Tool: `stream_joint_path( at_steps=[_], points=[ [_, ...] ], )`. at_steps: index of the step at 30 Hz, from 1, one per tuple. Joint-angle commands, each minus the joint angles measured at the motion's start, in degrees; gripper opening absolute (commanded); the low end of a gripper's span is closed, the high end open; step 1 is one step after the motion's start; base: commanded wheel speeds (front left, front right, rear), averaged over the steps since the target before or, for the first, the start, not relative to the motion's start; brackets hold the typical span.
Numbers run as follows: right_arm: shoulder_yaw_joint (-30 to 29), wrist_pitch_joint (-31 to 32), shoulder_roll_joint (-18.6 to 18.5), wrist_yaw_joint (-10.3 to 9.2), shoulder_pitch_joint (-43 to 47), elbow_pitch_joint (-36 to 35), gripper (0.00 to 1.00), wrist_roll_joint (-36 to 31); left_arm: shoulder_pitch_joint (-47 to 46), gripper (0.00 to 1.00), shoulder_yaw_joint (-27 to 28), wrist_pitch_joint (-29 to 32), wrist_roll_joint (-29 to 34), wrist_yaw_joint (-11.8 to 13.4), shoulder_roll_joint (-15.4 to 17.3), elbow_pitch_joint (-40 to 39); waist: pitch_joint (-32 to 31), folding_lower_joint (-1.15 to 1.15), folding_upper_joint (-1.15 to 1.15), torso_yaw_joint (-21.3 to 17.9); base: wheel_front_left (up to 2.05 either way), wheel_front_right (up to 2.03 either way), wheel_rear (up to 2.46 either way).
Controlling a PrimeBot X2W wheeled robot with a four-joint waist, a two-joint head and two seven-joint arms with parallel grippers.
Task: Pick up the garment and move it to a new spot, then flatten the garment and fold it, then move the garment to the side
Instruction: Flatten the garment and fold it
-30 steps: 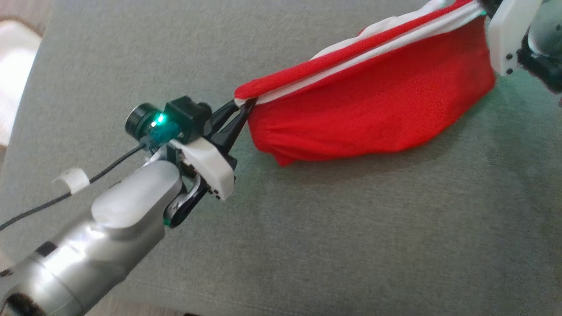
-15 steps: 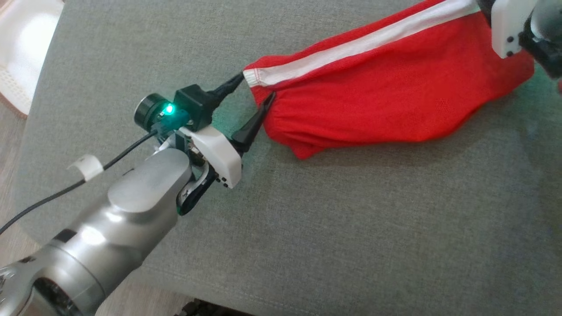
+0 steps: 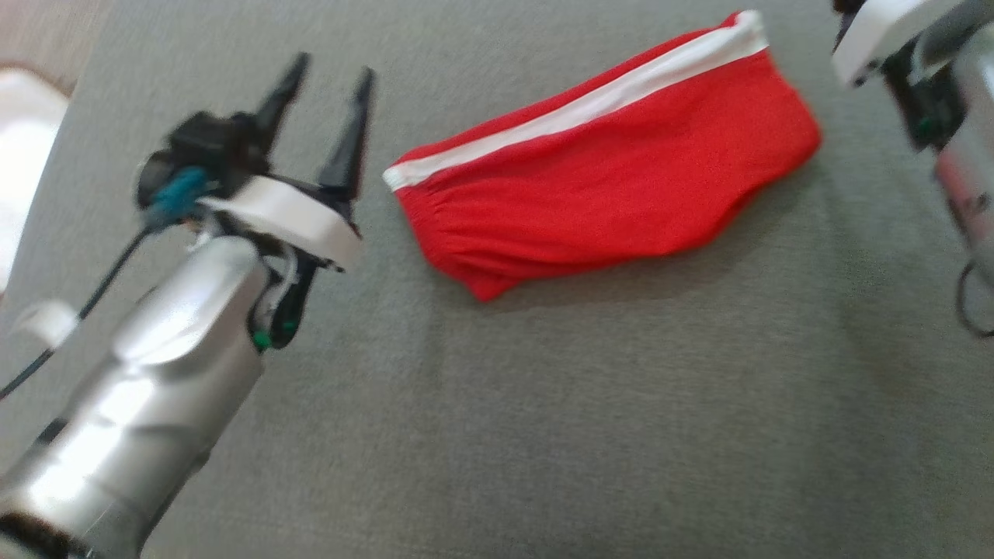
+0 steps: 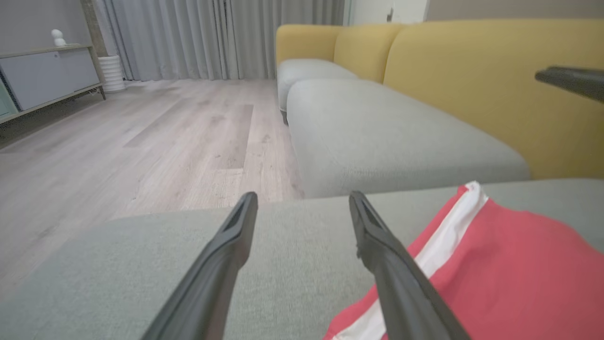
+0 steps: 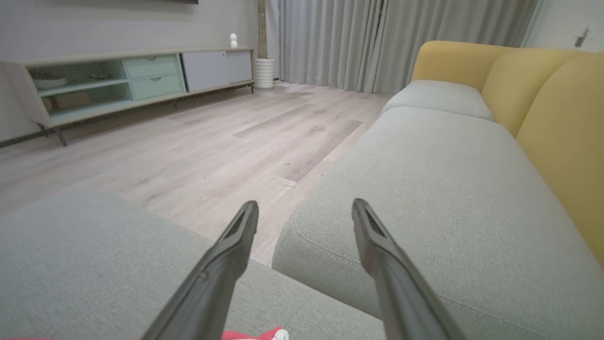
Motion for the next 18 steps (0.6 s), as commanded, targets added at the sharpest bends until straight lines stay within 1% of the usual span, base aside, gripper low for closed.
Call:
stream_joint_path(
  at_steps=[1,6,10,12,18],
  points=[
    [-0.5,-0.9,0.8,0.37,1.4,-0.8,1.0,0.5,-0.6,1.0,3.4,-0.5,0.6,0.6,2.6,-1.8,-2.8,0.01,0.0,-2.7,0.0,0.0,0.0],
    [-5.7,-3.3,3.6,0.37,6.4,-1.1,1.0,0.5,8.1,1.0,14.9,-0.5,4.8,3.1,2.9,-9.1,-7.0,0.01,0.0,-6.1,0.0,0.0,0.0],
    [-15.2,-3.4,5.7,0.37,12.5,-4.4,1.0,0.3,16.0,1.0,21.5,-0.5,8.3,3.3,1.4,-13.7,-9.8,0.01,0.0,-8.4,0.0,0.0,0.0],
    [-19.3,-3.5,6.7,0.37,16.8,-7.2,1.0,-2.2,19.9,1.0,24.5,-0.5,10.3,3.3,0.2,-15.4,-11.0,0.01,0.0,-9.4,0.0,0.0,0.0],
    [-30.5,-3.5,11.4,0.37,31.7,-16.4,1.0,-12.6,30.1,1.0,29.6,-0.5,16.4,1.6,-3.3,-17.7,-14.2,0.01,0.0,-11.5,0.0,0.0,0.0]
  ],
)
